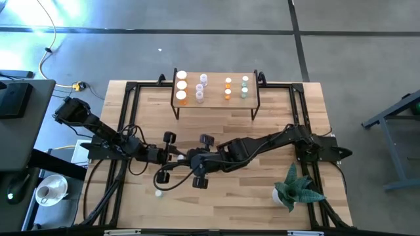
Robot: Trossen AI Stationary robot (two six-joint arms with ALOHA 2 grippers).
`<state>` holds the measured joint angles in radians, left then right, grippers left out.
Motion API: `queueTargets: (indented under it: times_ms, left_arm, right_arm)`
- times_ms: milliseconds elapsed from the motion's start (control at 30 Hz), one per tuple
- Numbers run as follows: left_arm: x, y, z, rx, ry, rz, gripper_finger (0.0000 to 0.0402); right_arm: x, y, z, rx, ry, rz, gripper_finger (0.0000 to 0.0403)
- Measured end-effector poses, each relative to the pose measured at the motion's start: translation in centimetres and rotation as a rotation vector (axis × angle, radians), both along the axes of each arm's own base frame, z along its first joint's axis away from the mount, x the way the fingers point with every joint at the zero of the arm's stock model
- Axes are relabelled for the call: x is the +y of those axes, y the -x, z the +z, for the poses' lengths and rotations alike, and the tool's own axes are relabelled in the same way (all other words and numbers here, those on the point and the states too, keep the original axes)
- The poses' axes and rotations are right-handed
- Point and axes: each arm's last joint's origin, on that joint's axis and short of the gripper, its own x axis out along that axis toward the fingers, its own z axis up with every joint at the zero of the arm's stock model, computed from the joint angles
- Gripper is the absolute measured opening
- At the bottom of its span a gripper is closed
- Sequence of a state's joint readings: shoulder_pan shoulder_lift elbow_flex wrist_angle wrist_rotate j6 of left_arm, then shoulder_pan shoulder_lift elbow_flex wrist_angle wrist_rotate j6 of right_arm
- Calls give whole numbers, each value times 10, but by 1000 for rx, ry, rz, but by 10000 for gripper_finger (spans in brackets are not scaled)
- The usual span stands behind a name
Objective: Pick and place medicine bottles onto shelf by color
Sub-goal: Put the small orange pill bottle on the shelf aligned with the other small orange pill bottle
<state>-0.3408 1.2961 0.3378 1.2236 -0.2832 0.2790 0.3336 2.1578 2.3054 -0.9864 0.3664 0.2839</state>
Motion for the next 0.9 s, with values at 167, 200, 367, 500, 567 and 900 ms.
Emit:
queueTargets:
  times_ms: [167, 200, 367, 500, 567, 900]
  left_arm:
    - [0, 0, 0, -1, -2, -1, 107]
    - [0, 0, 0, -1, -3, -1, 111]
    - [0, 0, 0, -1, -5, 0, 135]
    - [0, 0, 0, -1, -5, -2, 159]
    - [0, 0, 0, 0, -6, -3, 171]
    - [0, 0, 0, 2, 2, 20, 189]
  right_arm:
    - [0, 0, 0, -2, -4, -3, 84]
    - [0, 0, 0, -2, -5, -4, 84]
    - [-3, -1, 0, -4, -6, -10, 81]
    - [-2, -2, 1, -19, -10, -10, 81]
    - [-2, -3, 2, -31, -9, -7, 81]
    - [-2, -4, 2, -38, -7, 6, 81]
